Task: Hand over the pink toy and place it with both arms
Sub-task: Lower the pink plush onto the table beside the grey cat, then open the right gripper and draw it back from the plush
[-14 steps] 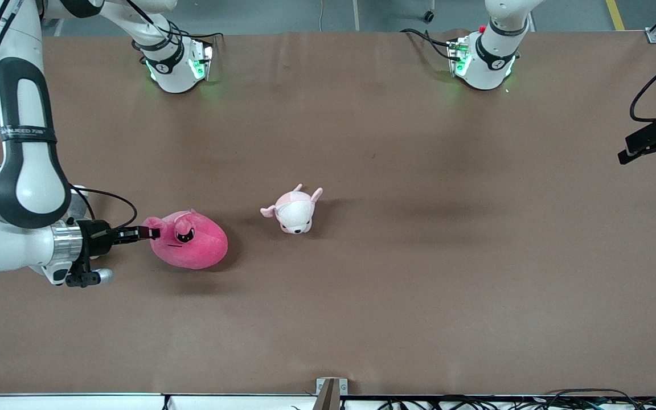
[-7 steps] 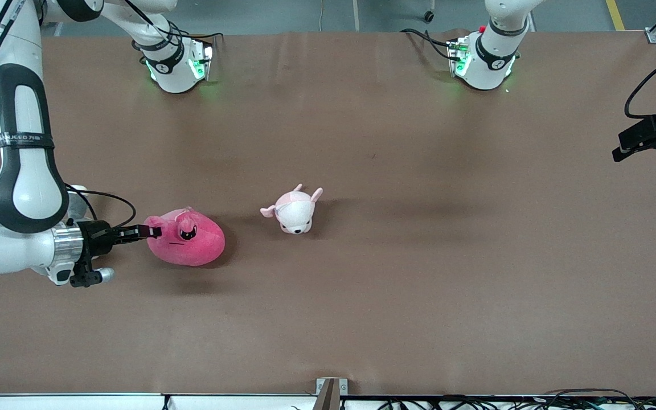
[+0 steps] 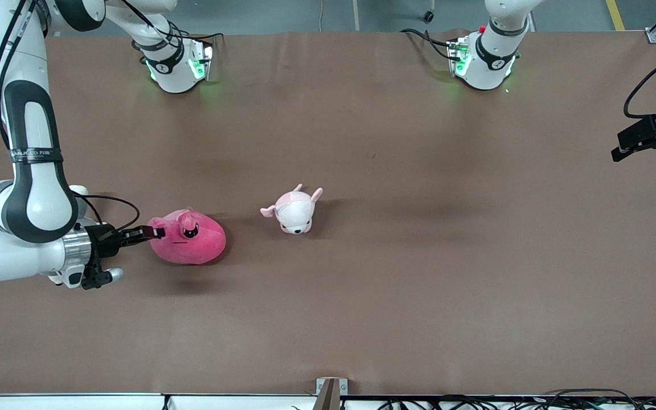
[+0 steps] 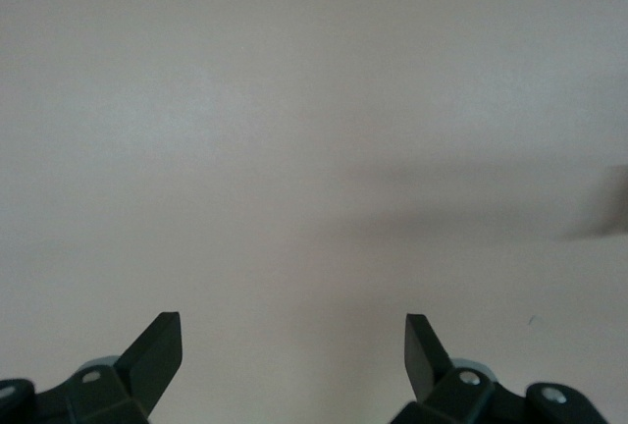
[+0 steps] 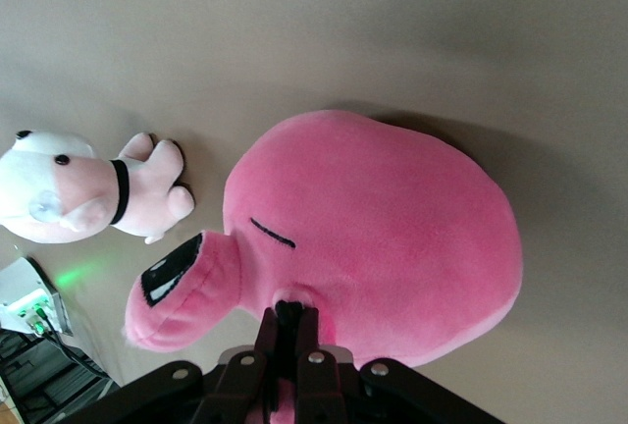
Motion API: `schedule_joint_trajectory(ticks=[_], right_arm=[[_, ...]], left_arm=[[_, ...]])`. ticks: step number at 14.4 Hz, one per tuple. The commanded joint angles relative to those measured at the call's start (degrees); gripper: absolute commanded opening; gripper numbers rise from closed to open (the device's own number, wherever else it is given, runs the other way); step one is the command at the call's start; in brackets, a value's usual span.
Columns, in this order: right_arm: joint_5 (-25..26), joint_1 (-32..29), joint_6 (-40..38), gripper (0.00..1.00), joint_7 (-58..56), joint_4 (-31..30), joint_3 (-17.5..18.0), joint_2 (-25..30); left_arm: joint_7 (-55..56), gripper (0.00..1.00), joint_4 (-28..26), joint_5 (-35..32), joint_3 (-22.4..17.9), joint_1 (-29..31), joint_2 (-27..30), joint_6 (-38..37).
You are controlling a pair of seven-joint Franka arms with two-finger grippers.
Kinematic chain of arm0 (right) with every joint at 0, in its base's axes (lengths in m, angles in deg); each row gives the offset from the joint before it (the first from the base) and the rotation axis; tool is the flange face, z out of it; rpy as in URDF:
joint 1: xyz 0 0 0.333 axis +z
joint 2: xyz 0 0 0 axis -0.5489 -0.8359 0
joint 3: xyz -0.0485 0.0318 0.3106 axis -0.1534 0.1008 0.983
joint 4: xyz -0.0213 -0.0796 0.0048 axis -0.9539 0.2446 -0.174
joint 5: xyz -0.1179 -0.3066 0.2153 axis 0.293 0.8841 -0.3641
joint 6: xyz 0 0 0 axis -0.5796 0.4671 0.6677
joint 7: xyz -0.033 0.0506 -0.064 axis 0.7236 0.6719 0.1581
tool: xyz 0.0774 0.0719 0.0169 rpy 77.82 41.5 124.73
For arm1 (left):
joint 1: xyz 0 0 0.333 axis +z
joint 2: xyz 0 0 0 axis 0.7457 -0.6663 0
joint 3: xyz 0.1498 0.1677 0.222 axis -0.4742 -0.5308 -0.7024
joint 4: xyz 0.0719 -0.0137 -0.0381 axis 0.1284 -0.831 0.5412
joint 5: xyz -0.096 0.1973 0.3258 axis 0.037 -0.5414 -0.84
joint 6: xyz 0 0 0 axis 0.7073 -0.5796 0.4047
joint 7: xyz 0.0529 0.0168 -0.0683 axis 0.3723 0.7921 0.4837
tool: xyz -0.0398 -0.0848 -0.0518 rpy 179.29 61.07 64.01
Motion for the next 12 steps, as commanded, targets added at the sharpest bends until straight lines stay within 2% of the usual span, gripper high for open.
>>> schedule_joint_trajectory(ticks=[1, 2, 5, 9, 12], right_arm=[[2.2, -1.0, 1.3, 0.96, -0.9, 0.7, 0.6, -0.4], [2.4, -1.2, 1.5, 1.00, 0.5, 1.3, 0.5, 0.1], [3.4, -1.7, -0.6, 1.00, 5.6, 6.3, -0.5, 3.3], [13.6, 0.4, -4.0, 1.00, 19.1, 8.6, -0.4, 12.0], [25.9, 4.7, -5.3, 1.00, 27.9, 8.5, -0.4, 19.3]], left_arm=[[-0.4, 1.00, -0.2, -1.3, 0.4, 0.2, 1.0, 0.0], [-0.3, 1.00, -0.2, -1.3, 0.4, 0.2, 1.0, 0.0], [-0.3, 1.00, -0.2, -1.3, 0.4, 0.2, 1.0, 0.0], [-0.3, 1.00, -0.2, -1.3, 0.4, 0.2, 1.0, 0.0], [-0.3, 1.00, -0.2, -1.2, 0.4, 0.2, 0.8, 0.1]])
